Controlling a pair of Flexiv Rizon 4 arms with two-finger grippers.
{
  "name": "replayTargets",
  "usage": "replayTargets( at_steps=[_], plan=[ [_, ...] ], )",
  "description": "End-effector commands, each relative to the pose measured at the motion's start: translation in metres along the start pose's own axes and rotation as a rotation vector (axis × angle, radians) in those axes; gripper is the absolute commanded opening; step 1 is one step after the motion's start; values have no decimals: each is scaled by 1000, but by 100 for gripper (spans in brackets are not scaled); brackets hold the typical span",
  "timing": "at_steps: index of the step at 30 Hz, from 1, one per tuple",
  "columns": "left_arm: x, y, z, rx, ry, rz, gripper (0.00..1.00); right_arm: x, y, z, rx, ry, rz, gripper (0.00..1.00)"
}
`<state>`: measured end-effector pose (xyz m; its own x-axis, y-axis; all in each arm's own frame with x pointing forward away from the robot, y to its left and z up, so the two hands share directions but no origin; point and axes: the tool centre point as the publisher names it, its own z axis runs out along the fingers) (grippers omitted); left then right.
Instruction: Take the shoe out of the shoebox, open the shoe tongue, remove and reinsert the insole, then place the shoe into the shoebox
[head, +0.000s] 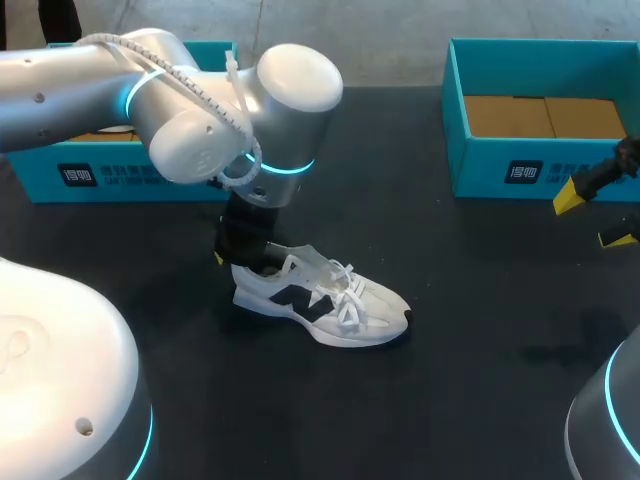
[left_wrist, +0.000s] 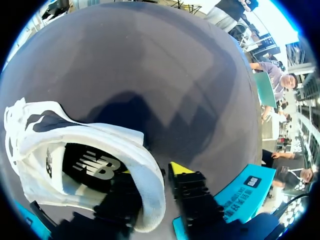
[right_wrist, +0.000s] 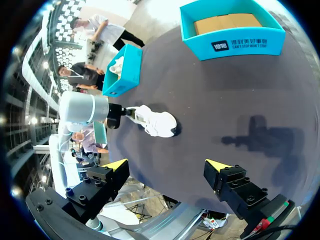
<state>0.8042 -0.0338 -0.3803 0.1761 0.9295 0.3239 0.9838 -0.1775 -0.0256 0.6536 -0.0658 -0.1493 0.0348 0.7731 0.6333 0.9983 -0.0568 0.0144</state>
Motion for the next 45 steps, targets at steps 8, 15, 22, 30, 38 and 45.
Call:
replayTargets(
  at_steps=[8,15,22,30,38,45],
  plan=[
    [17,-5,-23,-71,-101,22,100,0,0,1,0,-3,2,100],
    [26,-8,-42,-112,-156,29,100,0,0,1,0,-3,2,100],
    [40,-8,-65,-63,-244,45,100,0,0,1,0,-3,2,100],
    [66,-3,-92,-13,-366,-2,100,0,0,1,0,-3,2,100],
    [90,3,-109,74,-463,-82,100,0,0,1,0,-3,2,100],
    [104,10,-111,246,-534,-127,100,0,0,1,0,-3,2,100]
  ],
)
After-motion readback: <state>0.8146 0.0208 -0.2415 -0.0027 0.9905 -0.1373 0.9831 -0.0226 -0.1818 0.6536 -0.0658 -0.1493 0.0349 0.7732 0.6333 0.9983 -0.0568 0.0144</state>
